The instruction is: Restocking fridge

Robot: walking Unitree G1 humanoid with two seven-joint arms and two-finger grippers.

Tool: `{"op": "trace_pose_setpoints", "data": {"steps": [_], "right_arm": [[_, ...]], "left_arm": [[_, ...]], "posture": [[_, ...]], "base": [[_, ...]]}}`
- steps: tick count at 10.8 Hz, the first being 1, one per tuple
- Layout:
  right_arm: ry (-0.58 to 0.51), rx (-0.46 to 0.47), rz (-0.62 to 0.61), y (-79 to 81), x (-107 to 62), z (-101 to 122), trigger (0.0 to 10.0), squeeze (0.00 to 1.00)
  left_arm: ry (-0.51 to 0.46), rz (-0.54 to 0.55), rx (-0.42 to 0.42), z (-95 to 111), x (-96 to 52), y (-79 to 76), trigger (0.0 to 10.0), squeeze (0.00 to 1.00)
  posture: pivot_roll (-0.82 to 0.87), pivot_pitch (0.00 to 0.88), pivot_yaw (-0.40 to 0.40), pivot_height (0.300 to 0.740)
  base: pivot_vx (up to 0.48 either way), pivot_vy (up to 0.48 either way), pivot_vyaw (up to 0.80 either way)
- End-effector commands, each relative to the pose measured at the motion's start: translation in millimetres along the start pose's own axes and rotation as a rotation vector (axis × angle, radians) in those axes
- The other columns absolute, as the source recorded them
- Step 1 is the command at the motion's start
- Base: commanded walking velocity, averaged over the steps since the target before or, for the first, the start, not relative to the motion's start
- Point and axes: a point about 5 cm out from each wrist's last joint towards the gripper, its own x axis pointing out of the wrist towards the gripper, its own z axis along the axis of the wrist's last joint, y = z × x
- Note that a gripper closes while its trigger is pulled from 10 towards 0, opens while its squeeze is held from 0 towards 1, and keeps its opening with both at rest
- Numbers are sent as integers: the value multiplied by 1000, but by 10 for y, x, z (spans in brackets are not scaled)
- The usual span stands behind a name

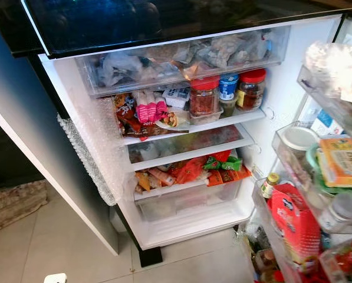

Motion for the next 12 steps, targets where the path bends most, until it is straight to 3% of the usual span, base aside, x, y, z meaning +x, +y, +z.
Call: {"op": "trace_pose_setpoints", "data": {"steps": [1,2,4,5,7,8,9,12], "right_arm": [[-14,22,-48,-123,11,21,10000,0],[-14,22,-48,-123,11,21,10000,0],[10,46,-147,-517,-3,-91,10000,0],[11,65,-122,-419,-1,-89,10000,0],[-9,108,127,138,-18,1,10000,0],[-5,126,152,211,-25,14,10000,0],[-5,122,250,423,-52,64,10000,0],[24,108,261,444,-71,-23,10000,0]], "left_arm": [[-4,11,-4,9,-2,30,10000,0],[-4,11,-4,9,-2,30,10000,0],[-6,11,-1,20,-1,41,10000,0],[-6,11,-1,23,-1,44,10000,0],[-10,8,5,30,0,41,10000,0],[-12,7,10,33,0,40,10000,0],[-13,8,9,33,0,38,10000,0],[-15,0,1,29,-1,33,10000,0]], "posture": [[-106,0,48,740],[-106,0,48,740],[-106,0,52,740],[-105,0,54,740],[-101,0,55,740],[-101,0,55,740],[-101,0,56,740],[-111,0,65,740]], "base": [[0,0,0],[0,0,0],[0,0,0],[0,0,0],[0,0,0],[0,0,0],[0,-266,0],[0,-263,0]]}}
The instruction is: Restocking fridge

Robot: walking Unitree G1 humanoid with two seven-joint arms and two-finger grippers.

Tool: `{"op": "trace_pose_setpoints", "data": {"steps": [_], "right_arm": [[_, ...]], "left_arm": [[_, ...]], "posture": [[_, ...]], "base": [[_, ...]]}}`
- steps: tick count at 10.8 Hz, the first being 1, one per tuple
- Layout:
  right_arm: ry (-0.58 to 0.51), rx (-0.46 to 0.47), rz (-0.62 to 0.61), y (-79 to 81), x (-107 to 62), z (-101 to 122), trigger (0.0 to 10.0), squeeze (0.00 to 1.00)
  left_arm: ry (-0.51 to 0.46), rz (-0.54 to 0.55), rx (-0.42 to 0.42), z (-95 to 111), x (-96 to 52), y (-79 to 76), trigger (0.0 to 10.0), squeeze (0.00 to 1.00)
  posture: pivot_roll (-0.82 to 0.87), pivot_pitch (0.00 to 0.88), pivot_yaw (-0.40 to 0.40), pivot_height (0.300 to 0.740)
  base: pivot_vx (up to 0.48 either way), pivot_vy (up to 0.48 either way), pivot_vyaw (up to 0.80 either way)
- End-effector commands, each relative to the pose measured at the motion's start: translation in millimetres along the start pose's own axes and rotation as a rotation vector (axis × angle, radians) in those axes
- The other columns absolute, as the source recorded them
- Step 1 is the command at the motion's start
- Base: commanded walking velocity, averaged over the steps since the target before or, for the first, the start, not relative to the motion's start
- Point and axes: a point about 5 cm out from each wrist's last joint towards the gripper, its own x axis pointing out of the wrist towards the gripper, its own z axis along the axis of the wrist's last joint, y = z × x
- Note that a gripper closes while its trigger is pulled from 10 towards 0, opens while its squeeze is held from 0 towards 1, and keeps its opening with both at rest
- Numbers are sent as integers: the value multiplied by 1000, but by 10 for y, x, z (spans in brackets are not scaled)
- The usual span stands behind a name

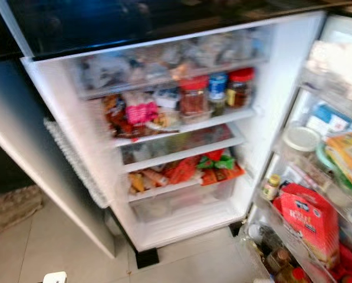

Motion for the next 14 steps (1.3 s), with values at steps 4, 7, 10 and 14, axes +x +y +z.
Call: {"op": "trace_pose_setpoints", "data": {"steps": [4,7,10,14], "right_arm": [[44,-11,15,-13,-30,-152,10000,0],[38,-11,24,-19,-32,-148,10000,0],[38,-30,32,-46,-26,-115,10000,0],[47,-60,45,-71,-28,-118,10000,0]], "left_arm": [[2,-7,27,-21,-6,10,10000,0],[-8,-4,10,-7,-4,4,10000,0],[-92,-13,-71,58,-8,-15,10000,0],[-624,-109,-82,1287,-137,-189,10000,0]], "posture": [[-130,0,72,740],[-121,0,61,740],[-101,0,42,740],[-97,0,22,740]], "base": [[0,-258,0],[0,-255,0],[0,0,0],[0,0,0]]}}
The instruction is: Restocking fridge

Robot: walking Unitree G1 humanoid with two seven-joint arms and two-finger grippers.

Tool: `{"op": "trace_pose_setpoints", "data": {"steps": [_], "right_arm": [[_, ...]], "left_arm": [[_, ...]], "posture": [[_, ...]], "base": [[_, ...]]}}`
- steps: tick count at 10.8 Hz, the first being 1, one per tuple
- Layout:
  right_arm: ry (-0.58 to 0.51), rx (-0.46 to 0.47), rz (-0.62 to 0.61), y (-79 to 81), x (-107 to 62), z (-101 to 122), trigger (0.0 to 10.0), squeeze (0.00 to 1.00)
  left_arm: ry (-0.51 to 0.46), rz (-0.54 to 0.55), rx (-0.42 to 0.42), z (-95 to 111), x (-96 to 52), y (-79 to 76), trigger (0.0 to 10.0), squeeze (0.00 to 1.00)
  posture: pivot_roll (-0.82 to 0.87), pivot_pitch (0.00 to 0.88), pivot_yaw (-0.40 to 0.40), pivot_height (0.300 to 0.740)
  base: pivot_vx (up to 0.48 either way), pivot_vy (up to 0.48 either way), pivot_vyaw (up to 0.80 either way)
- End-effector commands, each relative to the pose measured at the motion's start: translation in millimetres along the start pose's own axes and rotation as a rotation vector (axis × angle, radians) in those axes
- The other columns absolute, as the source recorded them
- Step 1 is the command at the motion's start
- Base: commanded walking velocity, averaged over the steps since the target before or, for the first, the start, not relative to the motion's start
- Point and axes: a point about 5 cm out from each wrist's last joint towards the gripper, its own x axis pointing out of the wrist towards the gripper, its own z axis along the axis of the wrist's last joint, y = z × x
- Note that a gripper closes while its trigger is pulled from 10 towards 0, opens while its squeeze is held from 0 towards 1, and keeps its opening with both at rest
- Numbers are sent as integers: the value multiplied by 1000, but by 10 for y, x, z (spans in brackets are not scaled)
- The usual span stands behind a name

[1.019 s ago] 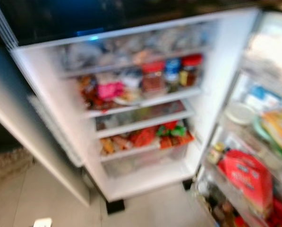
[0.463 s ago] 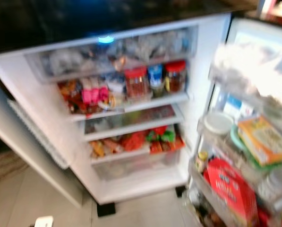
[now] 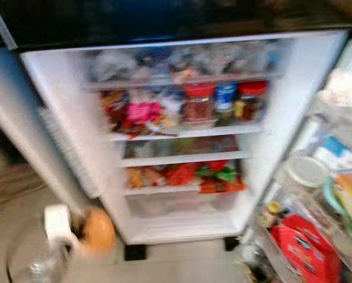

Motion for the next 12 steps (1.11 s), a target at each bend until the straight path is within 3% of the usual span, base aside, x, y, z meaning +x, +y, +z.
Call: {"op": "trace_pose_setpoints", "data": {"steps": [1,3,5,6,9,10,11,12], "right_arm": [[26,-14,9,3,-7,-50,10000,0],[26,-11,9,4,-6,-49,10000,0],[26,-13,10,4,-6,-49,10000,0],[22,18,1,-13,-5,-38,10000,0],[23,20,5,-4,-3,-34,10000,0],[22,25,6,3,-2,-32,10000,0],[22,25,9,10,-1,-30,10000,0],[21,23,12,16,0,-26,10000,0]], "left_arm": [[-22,-15,39,9,-46,15,10000,0],[-84,-30,-46,121,-34,-15,10000,0],[-90,-35,-47,142,-68,-21,10000,0],[-198,-233,-742,495,-218,-488,10000,0],[-167,-270,-667,457,-242,-575,10000,0],[-147,-282,-765,490,-273,-563,10000,0],[-133,-340,-1002,547,-337,-535,10000,0],[-117,-362,-985,508,-335,-524,10000,0]], "posture": [[-97,0,18,740],[-97,0,18,740],[-97,0,18,740],[-90,0,10,740],[-81,0,15,740],[-82,0,17,740],[-79,0,16,740],[-81,0,16,740]], "base": [[0,0,0],[0,0,0],[0,0,0],[0,0,0],[0,0,0],[0,0,0],[0,0,0],[0,0,0]]}}
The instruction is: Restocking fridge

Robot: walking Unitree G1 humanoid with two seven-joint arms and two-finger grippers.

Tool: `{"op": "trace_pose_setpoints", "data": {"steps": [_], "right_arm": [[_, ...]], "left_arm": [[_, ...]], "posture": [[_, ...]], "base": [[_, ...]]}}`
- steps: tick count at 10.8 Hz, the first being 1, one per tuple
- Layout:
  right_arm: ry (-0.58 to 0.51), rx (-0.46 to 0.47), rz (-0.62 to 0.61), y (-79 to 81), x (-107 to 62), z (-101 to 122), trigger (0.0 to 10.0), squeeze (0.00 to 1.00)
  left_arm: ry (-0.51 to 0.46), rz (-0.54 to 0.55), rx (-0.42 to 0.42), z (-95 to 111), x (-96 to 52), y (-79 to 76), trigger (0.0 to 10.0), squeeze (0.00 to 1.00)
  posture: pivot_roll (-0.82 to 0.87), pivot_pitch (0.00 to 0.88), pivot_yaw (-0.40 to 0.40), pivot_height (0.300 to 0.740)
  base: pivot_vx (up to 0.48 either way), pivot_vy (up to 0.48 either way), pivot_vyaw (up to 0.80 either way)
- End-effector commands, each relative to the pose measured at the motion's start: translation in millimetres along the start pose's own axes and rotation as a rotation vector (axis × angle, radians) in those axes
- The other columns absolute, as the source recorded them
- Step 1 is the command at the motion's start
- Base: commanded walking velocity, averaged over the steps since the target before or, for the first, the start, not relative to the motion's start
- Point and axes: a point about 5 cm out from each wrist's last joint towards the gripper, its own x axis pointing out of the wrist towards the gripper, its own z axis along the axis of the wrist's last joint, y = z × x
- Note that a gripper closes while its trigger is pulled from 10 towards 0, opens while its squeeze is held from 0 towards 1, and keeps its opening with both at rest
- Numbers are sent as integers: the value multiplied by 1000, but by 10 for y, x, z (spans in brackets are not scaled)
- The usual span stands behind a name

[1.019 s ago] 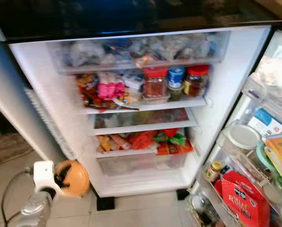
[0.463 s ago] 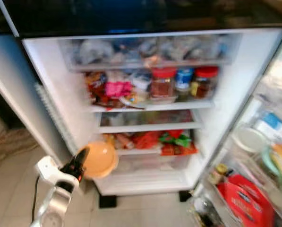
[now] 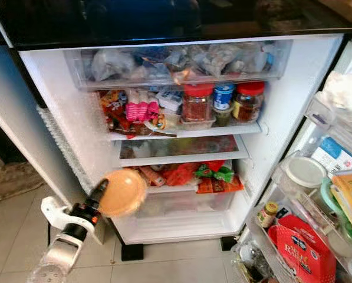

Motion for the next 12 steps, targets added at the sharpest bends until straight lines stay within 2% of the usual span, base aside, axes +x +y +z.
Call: {"op": "trace_pose_setpoints", "data": {"steps": [1,7,12], "right_arm": [[-2,11,1,5,0,-2,10000,0],[2,4,4,33,3,-8,10000,0],[8,-7,3,40,5,-9,10000,0]], "left_arm": [[23,-18,23,-19,-2,-1,10000,0],[95,-2,192,14,30,3,10000,0],[111,-4,228,40,70,17,10000,0]], "posture": [[-81,0,16,740],[-81,0,25,740],[-81,0,29,740]], "base": [[0,0,0],[40,0,0],[289,0,0]]}}
